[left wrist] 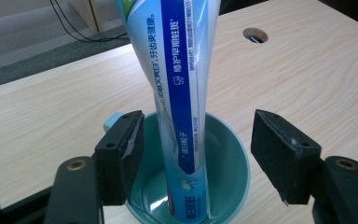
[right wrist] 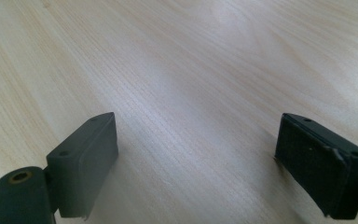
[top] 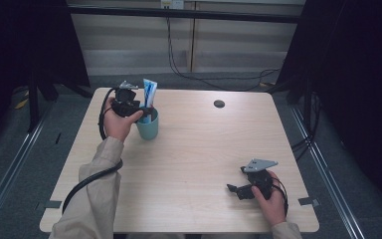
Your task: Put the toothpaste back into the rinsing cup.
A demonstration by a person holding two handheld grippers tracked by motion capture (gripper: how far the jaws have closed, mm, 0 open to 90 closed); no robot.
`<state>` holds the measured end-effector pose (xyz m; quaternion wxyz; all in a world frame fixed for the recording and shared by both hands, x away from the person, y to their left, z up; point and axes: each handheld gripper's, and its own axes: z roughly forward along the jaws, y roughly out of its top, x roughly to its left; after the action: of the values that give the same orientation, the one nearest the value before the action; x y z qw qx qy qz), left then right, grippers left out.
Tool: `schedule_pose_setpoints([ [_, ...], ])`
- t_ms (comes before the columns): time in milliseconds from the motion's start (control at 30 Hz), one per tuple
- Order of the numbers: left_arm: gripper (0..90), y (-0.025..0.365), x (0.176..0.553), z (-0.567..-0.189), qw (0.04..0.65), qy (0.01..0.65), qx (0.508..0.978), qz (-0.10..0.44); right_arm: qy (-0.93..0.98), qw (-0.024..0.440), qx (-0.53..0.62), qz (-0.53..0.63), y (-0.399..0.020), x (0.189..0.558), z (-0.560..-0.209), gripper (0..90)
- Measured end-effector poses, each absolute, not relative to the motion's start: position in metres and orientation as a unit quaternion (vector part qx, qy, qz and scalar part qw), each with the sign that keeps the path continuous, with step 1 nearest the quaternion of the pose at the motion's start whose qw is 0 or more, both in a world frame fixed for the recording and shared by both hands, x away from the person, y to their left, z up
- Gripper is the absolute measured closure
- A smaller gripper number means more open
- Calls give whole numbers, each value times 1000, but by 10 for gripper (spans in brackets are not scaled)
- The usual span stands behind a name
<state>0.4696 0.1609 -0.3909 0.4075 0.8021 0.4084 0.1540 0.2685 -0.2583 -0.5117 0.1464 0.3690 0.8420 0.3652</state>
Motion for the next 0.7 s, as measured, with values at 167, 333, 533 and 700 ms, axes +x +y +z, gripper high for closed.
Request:
schedule_pose_setpoints([
  [167,304,164,467,-389,402,409,806,148,842,147,369,365,-258,269,-512,124],
  [333,270,167,465,-391,403,409,807,139,842,146,369,365,-258,268,-512,123],
  [533,252,174,461,-390,404,412,806,134,843,146,368,365,-258,269,-512,124],
  [700,232,179,457,-390,406,416,803,129,842,146,368,365,-258,269,-512,123],
])
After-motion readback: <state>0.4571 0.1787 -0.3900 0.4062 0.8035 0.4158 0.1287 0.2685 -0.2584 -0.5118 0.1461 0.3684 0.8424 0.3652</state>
